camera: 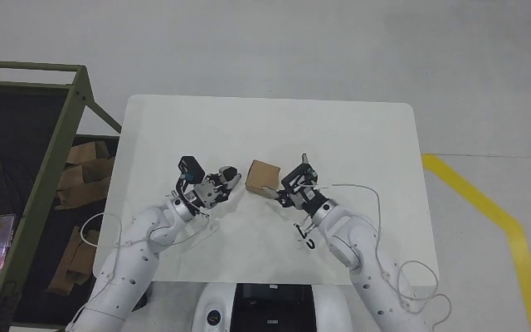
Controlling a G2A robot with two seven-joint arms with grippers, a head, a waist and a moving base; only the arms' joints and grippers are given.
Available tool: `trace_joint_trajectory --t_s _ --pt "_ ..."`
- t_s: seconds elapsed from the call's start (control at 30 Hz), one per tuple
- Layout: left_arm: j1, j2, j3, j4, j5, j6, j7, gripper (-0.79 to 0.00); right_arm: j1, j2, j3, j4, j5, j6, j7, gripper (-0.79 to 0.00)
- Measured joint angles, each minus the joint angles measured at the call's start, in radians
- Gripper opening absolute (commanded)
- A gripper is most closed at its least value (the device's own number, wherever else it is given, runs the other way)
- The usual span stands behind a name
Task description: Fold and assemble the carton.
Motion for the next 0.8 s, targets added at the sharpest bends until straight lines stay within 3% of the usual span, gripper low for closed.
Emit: trace_joint_trajectory --t_s 0.33,0.5,0.7,0.8 --pt "0.002 0.000 0.001 -0.004 -0.003 0.005 -0.001 0.000 0.013 0.003 0.008 0.029 -0.001 -0.014 -0.010 0.000" --pt "0.021 0.001 -0.017 -0.025 -0.027 0.035 0.008 0.000 0.116 0.018 0.047 0.205 0.012 -0.231 -0.129 0.000" --pt "0.030 -0.001 -0.038 -0.022 -0.106 0.075 0.005 0.000 0.259 0.035 0.037 0.465 -0.024 -0.550 -0.380 0.000" --pt "0.024 -0.002 -0.036 -0.020 -0.131 0.095 -0.025 0.000 0.313 0.040 0.008 0.556 -0.095 -0.631 -0.487 0.000"
